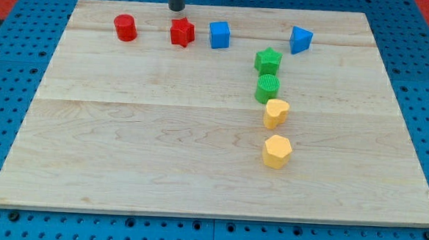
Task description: Slide the green star into the yellow heart
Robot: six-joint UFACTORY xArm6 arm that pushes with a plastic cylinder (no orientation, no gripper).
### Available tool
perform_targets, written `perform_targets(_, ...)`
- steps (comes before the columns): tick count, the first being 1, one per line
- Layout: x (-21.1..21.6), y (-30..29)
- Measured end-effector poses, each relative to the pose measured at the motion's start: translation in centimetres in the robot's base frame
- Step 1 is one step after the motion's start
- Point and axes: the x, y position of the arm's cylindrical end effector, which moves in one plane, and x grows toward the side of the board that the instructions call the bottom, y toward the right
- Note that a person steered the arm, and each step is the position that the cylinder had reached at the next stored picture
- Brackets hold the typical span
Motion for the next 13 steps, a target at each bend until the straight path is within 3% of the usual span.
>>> perform_targets(3, 0.3, 13.9)
perform_targets(9, 24.4, 16.6)
perform_targets(11, 25.9, 17.7)
perform_targets(12, 23.9, 20.5)
perform_targets(13, 22.7, 17.0)
